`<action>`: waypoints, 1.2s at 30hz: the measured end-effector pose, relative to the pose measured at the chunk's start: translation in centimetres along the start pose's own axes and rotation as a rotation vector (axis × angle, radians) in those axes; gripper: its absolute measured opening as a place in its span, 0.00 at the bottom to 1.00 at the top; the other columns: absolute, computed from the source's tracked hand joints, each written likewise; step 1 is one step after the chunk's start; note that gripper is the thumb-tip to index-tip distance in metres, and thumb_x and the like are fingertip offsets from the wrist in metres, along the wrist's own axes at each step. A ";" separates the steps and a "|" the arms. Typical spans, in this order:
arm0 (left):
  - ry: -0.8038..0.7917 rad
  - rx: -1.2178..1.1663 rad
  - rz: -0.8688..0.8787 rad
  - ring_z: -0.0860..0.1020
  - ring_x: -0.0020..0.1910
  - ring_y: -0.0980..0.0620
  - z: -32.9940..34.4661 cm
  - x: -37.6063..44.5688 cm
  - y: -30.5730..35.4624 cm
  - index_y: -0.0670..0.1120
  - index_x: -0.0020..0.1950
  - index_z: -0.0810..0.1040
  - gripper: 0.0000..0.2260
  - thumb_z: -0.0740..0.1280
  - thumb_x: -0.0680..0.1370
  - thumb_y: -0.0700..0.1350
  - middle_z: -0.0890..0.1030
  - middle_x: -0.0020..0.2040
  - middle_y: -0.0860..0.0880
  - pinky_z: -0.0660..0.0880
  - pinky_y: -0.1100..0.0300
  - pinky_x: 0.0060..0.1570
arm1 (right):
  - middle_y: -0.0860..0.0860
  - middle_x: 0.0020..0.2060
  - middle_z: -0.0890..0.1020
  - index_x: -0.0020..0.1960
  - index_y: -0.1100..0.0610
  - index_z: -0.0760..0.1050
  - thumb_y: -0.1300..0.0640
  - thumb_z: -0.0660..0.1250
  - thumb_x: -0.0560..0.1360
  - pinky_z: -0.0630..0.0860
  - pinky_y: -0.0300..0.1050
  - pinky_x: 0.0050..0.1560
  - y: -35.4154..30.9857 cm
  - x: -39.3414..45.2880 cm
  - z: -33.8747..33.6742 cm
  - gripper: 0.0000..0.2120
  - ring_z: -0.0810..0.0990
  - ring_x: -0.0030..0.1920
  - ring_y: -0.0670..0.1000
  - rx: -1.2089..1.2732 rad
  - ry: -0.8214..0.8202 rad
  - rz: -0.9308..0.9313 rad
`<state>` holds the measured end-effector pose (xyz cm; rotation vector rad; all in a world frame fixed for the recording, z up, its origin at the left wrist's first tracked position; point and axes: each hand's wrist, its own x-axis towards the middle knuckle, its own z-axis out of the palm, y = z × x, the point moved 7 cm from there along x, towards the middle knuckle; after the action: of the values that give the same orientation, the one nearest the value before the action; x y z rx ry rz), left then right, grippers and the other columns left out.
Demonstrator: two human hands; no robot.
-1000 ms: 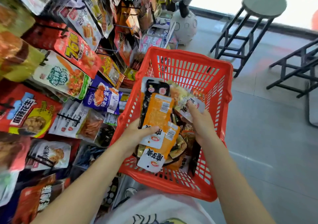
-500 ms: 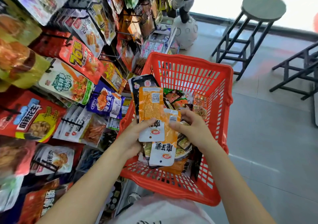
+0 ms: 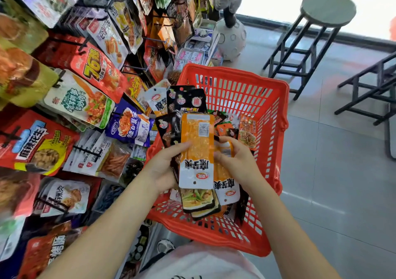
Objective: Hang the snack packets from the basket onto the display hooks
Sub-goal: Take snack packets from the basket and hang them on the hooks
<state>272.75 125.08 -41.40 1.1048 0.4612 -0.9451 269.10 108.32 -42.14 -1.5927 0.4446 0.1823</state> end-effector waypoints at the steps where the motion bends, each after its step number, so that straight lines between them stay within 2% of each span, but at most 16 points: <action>1: 0.000 0.039 -0.013 0.84 0.53 0.40 0.1 0.1 0.0 0.40 0.59 0.83 0.19 0.70 0.70 0.46 0.84 0.58 0.38 0.78 0.42 0.59 | 0.51 0.47 0.85 0.57 0.48 0.75 0.59 0.71 0.78 0.83 0.55 0.46 -0.2 0.1 0.2 0.10 0.85 0.44 0.52 -0.027 0.002 -0.025; 5: 0.087 0.178 0.042 0.83 0.57 0.40 0.3 0.1 0.7 0.37 0.61 0.81 0.23 0.74 0.68 0.45 0.85 0.56 0.41 0.78 0.45 0.61 | 0.50 0.46 0.83 0.53 0.51 0.72 0.57 0.70 0.80 0.80 0.59 0.48 0.1 0.6 0.2 0.07 0.83 0.46 0.56 -0.108 0.077 -0.045; 7: 0.164 0.174 0.098 0.79 0.63 0.43 0.0 0.1 1.1 0.36 0.71 0.71 0.32 0.76 0.70 0.44 0.80 0.61 0.48 0.75 0.49 0.64 | 0.52 0.51 0.83 0.57 0.57 0.75 0.55 0.71 0.79 0.80 0.52 0.52 0.5 0.9 -1.0 0.10 0.82 0.52 0.55 -0.137 0.180 -0.027; 9: 0.251 0.154 0.161 0.77 0.58 0.52 -1.1 0.4 1.5 0.42 0.69 0.65 0.30 0.76 0.72 0.43 0.77 0.62 0.50 0.73 0.58 0.57 | 0.53 0.47 0.82 0.53 0.62 0.75 0.56 0.71 0.78 0.79 0.38 0.42 -0.1 0.9 -3.0 0.10 0.81 0.47 0.54 -0.111 0.300 -0.037; 10: 0.284 0.164 0.177 0.76 0.59 0.53 -1.8 0.7 1.4 0.41 0.73 0.64 0.34 0.77 0.72 0.44 0.76 0.66 0.49 0.71 0.58 0.59 | 0.51 0.44 0.82 0.50 0.59 0.76 0.56 0.72 0.78 0.78 0.35 0.37 -0.6 0.7 -4.1 0.07 0.81 0.44 0.52 -0.065 0.345 -0.058; 12: 0.323 0.216 0.185 0.70 0.67 0.49 -2.5 0.7 1.5 0.42 0.72 0.64 0.33 0.77 0.73 0.45 0.72 0.70 0.47 0.63 0.51 0.69 | 0.49 0.44 0.85 0.49 0.52 0.80 0.56 0.73 0.77 0.82 0.40 0.42 -1.1 0.4 -5.7 0.03 0.85 0.44 0.51 0.091 0.382 -0.057; 15: 0.345 0.262 0.203 0.68 0.67 0.51 -2.6 0.5 1.2 0.44 0.67 0.67 0.27 0.77 0.74 0.46 0.72 0.63 0.51 0.62 0.49 0.70 | 0.52 0.48 0.87 0.55 0.53 0.82 0.55 0.73 0.77 0.84 0.52 0.47 -1.4 0.5 -4.4 0.08 0.87 0.48 0.55 0.295 0.279 0.001; 18: 0.280 0.265 0.220 0.78 0.64 0.48 -1.3 0.6 0.7 0.46 0.67 0.76 0.31 0.79 0.67 0.52 0.83 0.60 0.52 0.73 0.53 0.61 | 0.51 0.49 0.86 0.54 0.50 0.79 0.54 0.73 0.77 0.84 0.55 0.48 -1.1 1.0 -0.2 0.07 0.86 0.47 0.53 0.155 0.144 0.041; 20: 0.266 0.237 0.207 0.80 0.61 0.51 -0.2 0.2 0.7 0.52 0.65 0.77 0.26 0.76 0.69 0.58 0.82 0.57 0.56 0.76 0.56 0.59 | 0.49 0.47 0.85 0.52 0.49 0.78 0.53 0.73 0.77 0.84 0.55 0.48 -0.7 1.1 1.7 0.06 0.85 0.45 0.51 0.055 0.115 0.038; 22: 0.288 0.208 0.175 0.73 0.69 0.51 -0.2 -0.1 0.7 0.51 0.74 0.69 0.28 0.69 0.77 0.60 0.74 0.64 0.58 0.68 0.53 0.68 | 0.48 0.44 0.84 0.49 0.49 0.76 0.54 0.74 0.76 0.82 0.53 0.44 -0.3 1.2 1.6 0.06 0.84 0.44 0.50 0.011 0.180 0.027; 24: 0.308 0.224 0.177 0.65 0.76 0.46 -1.0 0.0 0.8 0.48 0.81 0.57 0.37 0.68 0.78 0.60 0.65 0.78 0.51 0.60 0.47 0.74 | 0.51 0.45 0.82 0.49 0.51 0.74 0.55 0.75 0.75 0.82 0.55 0.42 0.3 1.3 0.4 0.09 0.84 0.43 0.54 0.045 0.246 0.038; 26: 0.340 0.266 0.204 0.63 0.77 0.44 -1.9 0.1 1.0 0.47 0.83 0.50 0.41 0.69 0.78 0.58 0.60 0.81 0.47 0.57 0.45 0.75 | 0.53 0.51 0.81 0.55 0.50 0.72 0.54 0.77 0.73 0.83 0.61 0.46 1.2 1.5 -0.6 0.16 0.84 0.48 0.58 0.106 0.253 0.111; 29: 0.332 0.289 0.226 0.62 0.78 0.45 -2.5 0.2 0.9 0.49 0.83 0.50 0.43 0.70 0.77 0.61 0.58 0.81 0.49 0.57 0.44 0.75 | 0.54 0.60 0.82 0.62 0.47 0.74 0.47 0.80 0.68 0.82 0.63 0.54 2.0 2.0 -0.7 0.26 0.84 0.55 0.58 0.174 0.153 0.205; 31: 0.289 0.323 0.264 0.64 0.76 0.50 -2.2 0.3 1.2 0.50 0.82 0.56 0.48 0.72 0.70 0.68 0.63 0.80 0.52 0.59 0.46 0.75 | 0.54 0.53 0.86 0.60 0.51 0.80 0.50 0.77 0.73 0.83 0.61 0.52 1.4 2.2 0.1 0.17 0.85 0.52 0.59 0.184 0.064 0.180; 33: 0.272 0.374 0.255 0.65 0.71 0.56 -1.9 0.6 1.4 0.48 0.79 0.61 0.41 0.72 0.73 0.66 0.67 0.71 0.57 0.60 0.51 0.73 | 0.54 0.46 0.87 0.56 0.55 0.81 0.57 0.73 0.77 0.84 0.55 0.47 0.9 2.4 0.8 0.08 0.86 0.46 0.58 0.215 0.053 0.160; 36: 0.277 0.503 0.272 0.69 0.69 0.55 -1.4 0.6 2.3 0.50 0.77 0.65 0.37 0.68 0.74 0.68 0.71 0.70 0.57 0.63 0.55 0.71 | 0.53 0.46 0.87 0.56 0.55 0.81 0.55 0.73 0.77 0.84 0.53 0.46 0.6 2.6 1.4 0.08 0.87 0.45 0.55 0.226 0.080 0.156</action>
<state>275.15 126.46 -41.17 1.7220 0.2891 -0.6826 271.49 109.28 -43.79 -1.3481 0.6304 0.1800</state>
